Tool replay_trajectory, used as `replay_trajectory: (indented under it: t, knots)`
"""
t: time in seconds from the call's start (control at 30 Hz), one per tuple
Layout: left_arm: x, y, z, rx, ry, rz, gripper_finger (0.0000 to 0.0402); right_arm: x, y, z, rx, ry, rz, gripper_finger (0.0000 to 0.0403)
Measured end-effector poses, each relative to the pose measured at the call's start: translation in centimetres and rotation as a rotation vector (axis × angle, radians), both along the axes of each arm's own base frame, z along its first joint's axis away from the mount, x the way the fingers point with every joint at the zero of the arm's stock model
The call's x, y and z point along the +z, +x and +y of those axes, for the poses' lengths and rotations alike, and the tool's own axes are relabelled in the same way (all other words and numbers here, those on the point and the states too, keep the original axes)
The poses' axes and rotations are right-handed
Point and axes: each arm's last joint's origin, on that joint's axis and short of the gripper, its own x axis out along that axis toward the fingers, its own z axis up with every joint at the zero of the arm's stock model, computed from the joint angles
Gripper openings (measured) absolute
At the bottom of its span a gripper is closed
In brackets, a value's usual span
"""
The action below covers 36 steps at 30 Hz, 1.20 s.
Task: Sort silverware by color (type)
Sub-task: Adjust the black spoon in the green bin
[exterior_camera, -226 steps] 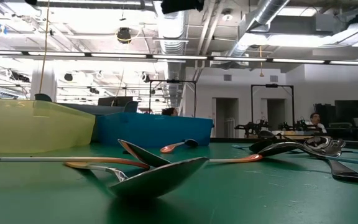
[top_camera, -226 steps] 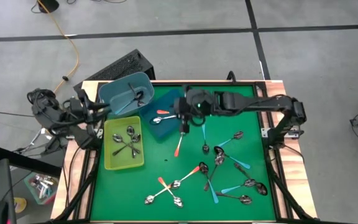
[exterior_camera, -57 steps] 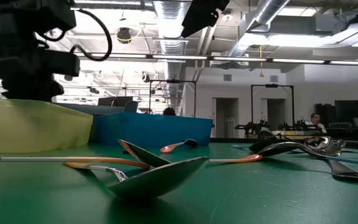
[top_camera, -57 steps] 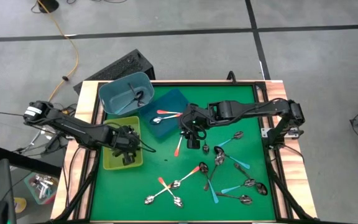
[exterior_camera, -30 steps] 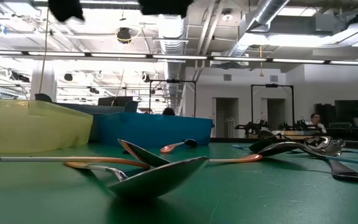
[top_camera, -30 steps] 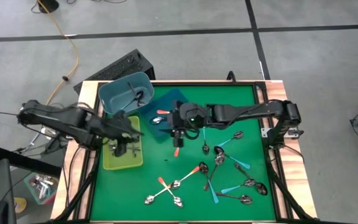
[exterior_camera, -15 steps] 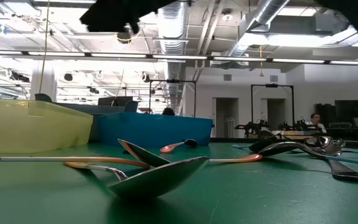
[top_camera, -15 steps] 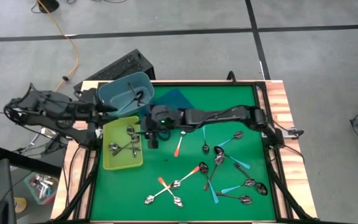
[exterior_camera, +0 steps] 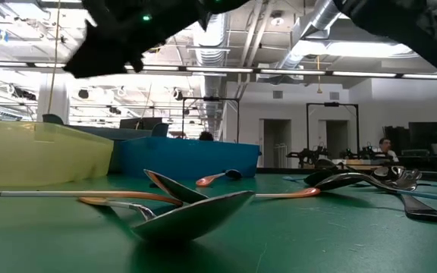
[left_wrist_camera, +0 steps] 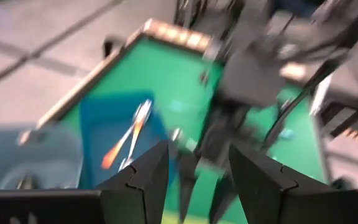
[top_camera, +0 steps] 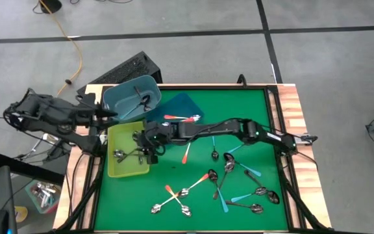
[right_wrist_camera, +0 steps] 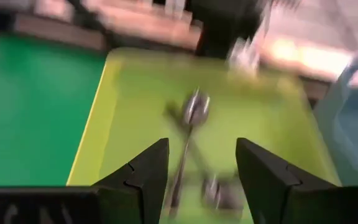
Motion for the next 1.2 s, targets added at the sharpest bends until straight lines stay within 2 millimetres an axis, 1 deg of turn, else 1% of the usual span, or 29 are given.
replay_trajectory:
  t: [0.03,0.1,0.2,0.27,0.33,0.4,0.47,0.53,0.63,0.67,0.77,0.87,0.93,1.03,1.1,1.2]
  knots:
    - [-0.4,0.2,0.0,0.021,-0.005,0.050,0.0150,0.2,-0.5,0.2,0.005,-0.001,0.048,0.0198]
    - [-1.3,0.8,-0.2,0.049,-0.005,0.163,0.0149,1.3,-1.7,0.1,0.010,-0.014,0.121,0.0198]
    - [-2.1,2.4,-0.5,0.071,0.000,0.271,0.0149,4.7,-5.0,-0.3,-0.008,-0.053,0.260,0.0198]
    - [-2.8,3.9,-0.9,0.070,0.011,0.320,0.0148,7.0,-7.5,-0.9,-0.048,-0.077,0.343,0.0198]
    - [-3.9,5.5,-1.3,0.066,0.040,0.397,0.0149,8.4,-9.6,-1.5,-0.081,-0.095,0.433,0.0198]
    - [-5.3,7.0,-1.6,0.058,0.069,0.473,0.0153,9.8,-11.3,-1.9,-0.098,-0.096,0.478,0.0198]
    - [-7.1,8.2,-2.0,0.033,0.087,0.544,0.0161,11.6,-13.2,-2.0,-0.109,-0.087,0.489,0.0198]
    - [-8.9,8.8,-2.3,0.008,0.080,0.588,0.0173,13.9,-15.3,-2.0,-0.123,-0.071,0.465,0.0198]
    - [-11.6,9.3,-2.6,-0.028,0.036,0.629,0.0197,16.4,-17.7,-2.0,-0.131,-0.061,0.427,0.0198]
    - [-12.3,9.4,-2.6,-0.029,0.012,0.631,0.0206,17.0,-18.2,-2.0,-0.133,-0.059,0.418,0.0198]
    - [-14.1,9.8,-2.8,-0.023,-0.059,0.614,0.0234,18.1,-19.4,-1.7,-0.127,-0.058,0.388,0.0198]
    - [-15.8,9.7,-3.0,-0.020,-0.127,0.643,0.0259,19.0,-20.3,-1.6,-0.128,-0.053,0.373,0.0198]
    - [-16.8,9.5,-3.0,-0.013,-0.155,0.666,0.0271,19.3,-21.3,-1.7,-0.121,-0.062,0.407,0.0198]
    - [-18.0,9.1,-2.9,0.028,-0.186,0.703,0.0277,19.1,-22.0,-2.1,-0.123,-0.074,0.461,0.0198]
    - [-18.5,8.9,-2.9,0.032,-0.197,0.720,0.0277,19.1,-22.6,-2.5,-0.146,-0.059,0.493,0.0198]
    - [-19.0,8.8,-2.9,0.025,-0.206,0.738,0.0274,19.5,-23.1,-2.8,-0.175,-0.038,0.495,0.0198]
